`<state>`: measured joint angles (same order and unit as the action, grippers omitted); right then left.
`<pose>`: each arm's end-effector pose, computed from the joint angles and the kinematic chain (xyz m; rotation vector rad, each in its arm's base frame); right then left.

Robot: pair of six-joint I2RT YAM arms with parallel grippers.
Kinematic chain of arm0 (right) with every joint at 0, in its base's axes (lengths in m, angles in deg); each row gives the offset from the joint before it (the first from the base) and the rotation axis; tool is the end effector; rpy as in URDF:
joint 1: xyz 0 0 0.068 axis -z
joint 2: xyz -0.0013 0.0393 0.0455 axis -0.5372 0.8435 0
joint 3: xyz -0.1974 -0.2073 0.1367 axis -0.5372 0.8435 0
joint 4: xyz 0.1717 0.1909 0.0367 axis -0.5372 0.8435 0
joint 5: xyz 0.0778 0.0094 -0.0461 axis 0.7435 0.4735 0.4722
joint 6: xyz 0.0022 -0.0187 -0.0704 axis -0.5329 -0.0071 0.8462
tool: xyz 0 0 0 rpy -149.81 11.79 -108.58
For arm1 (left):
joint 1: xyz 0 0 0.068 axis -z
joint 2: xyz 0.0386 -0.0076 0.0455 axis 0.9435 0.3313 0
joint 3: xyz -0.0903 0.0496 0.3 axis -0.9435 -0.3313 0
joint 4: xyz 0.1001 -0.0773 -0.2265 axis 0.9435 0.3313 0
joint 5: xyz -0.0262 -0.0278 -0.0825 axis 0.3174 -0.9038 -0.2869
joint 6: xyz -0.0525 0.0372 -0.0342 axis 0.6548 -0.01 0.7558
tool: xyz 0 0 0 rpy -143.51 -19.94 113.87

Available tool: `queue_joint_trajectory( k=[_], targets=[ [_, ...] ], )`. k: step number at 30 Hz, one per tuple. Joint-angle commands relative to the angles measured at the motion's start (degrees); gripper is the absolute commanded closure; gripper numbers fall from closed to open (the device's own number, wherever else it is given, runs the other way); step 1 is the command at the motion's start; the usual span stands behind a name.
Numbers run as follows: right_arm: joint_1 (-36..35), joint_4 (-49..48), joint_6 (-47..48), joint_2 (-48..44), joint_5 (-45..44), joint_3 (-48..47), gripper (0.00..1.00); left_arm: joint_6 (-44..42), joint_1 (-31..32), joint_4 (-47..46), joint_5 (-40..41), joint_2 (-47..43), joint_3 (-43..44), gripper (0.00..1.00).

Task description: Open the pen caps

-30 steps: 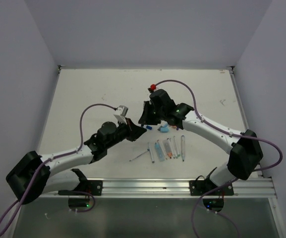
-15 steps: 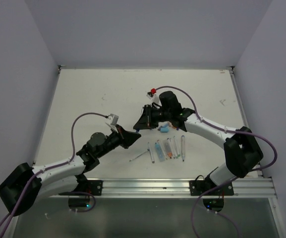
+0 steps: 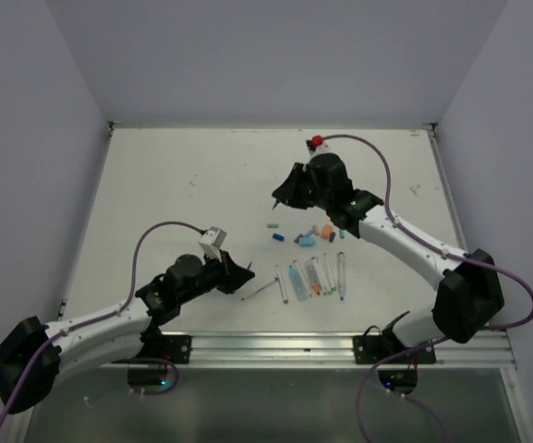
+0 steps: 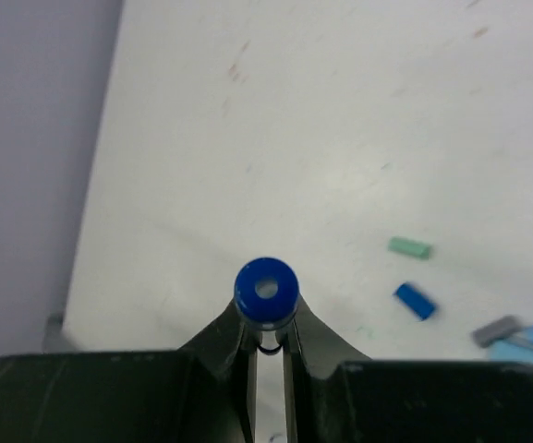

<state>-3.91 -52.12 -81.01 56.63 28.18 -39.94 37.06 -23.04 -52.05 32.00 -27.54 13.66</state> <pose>0.2729 0.2167 0.3257 -0.0503 2.1898 1.0267 0.1120 -0.1318 0.2123 0.1693 1.9695 -1.1752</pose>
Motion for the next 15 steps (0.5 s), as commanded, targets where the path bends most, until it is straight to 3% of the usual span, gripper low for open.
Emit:
queue_joint_trajectory(
  k=[1, 7, 10, 15],
  targets=[
    [-3.05, 18.49, 5.40, 0.84, -38.50, -12.07, 1.00, -2.90, 0.72, 21.32, 12.14, 2.67, 5.44, 1.00],
    [-5.96, 27.99, 7.41, 3.39, -41.60, -18.41, 1.00, -5.27, 1.69, 22.12, 15.49, 2.33, 8.69, 1.00],
    [-5.26, 33.97, 9.43, 2.26, -42.05, -18.42, 1.00, -7.56, 0.90, 24.05, 14.71, 8.64, 14.75, 1.00],
    [1.84, 39.86, 12.33, -1.96, -30.02, -12.36, 1.00, -9.41, -6.47, 21.59, 4.35, 22.70, 23.62, 1.00]
  ],
)
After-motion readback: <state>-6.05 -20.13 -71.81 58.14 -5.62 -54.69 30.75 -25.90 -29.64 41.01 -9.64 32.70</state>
